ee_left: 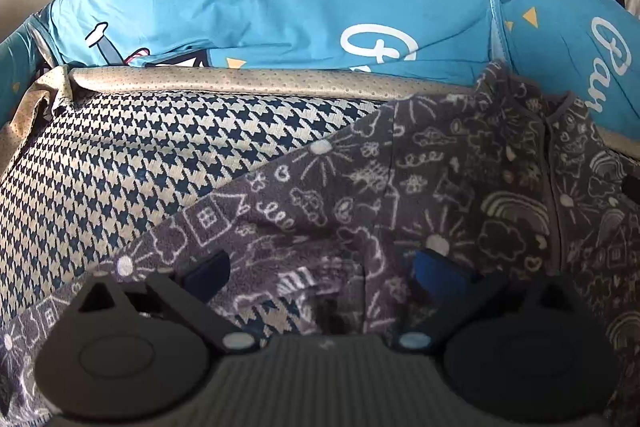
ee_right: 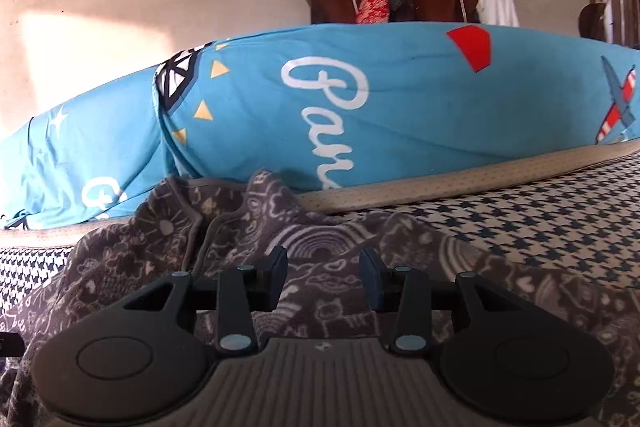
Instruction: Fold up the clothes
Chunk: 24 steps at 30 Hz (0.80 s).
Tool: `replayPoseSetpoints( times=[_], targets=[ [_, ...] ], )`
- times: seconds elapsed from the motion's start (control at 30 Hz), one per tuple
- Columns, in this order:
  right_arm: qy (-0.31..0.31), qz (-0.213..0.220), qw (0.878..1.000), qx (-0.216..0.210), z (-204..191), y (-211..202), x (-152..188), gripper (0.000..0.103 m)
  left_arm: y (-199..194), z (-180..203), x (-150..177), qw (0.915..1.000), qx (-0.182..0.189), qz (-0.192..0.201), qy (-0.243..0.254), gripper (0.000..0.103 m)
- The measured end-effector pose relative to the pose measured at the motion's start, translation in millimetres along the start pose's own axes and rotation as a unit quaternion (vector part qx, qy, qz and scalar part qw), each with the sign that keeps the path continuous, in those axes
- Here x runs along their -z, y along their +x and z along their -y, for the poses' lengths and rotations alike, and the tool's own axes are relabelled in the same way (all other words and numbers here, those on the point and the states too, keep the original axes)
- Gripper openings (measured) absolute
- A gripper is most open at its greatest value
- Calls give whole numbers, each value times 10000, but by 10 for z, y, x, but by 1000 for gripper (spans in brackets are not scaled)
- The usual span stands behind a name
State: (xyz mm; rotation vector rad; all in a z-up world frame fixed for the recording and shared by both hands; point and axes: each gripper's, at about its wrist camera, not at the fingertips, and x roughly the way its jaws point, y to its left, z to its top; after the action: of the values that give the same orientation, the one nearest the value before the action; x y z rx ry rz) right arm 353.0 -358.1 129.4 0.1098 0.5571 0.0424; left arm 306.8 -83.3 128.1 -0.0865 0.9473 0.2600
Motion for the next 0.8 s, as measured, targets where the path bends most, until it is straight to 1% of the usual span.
replayPoseSetpoints(
  times=[0.07,0.23,0.37,0.43,0.5,0.63,0.73,0.8],
  targets=[
    [1,-58,10000,-71,-13,70,7,37,21,1,1,10000,-14,-41,-7,103],
    [78,-156,9996,-239,-42,225,19,37,67,-12,-2,9999,-53,-126,-48,103],
    [91,-211,9995,-224,-40,332,25,37,104,-3,4,9997,-49,-215,-48,103],
    [111,-247,9995,-132,-20,390,24,37,119,12,8,9997,-40,-253,-44,103],
    [92,-267,9996,66,0,450,23,32,126,30,12,9997,-44,-258,-31,103],
    [18,-225,9988,437,25,521,0,29,144,69,23,9995,-18,-315,-14,103],
    [165,-182,9975,661,108,554,-7,19,162,111,43,9994,-45,-345,70,103],
    [194,-160,9968,763,156,571,-9,9,166,133,55,9993,-78,-342,120,103]
  ],
)
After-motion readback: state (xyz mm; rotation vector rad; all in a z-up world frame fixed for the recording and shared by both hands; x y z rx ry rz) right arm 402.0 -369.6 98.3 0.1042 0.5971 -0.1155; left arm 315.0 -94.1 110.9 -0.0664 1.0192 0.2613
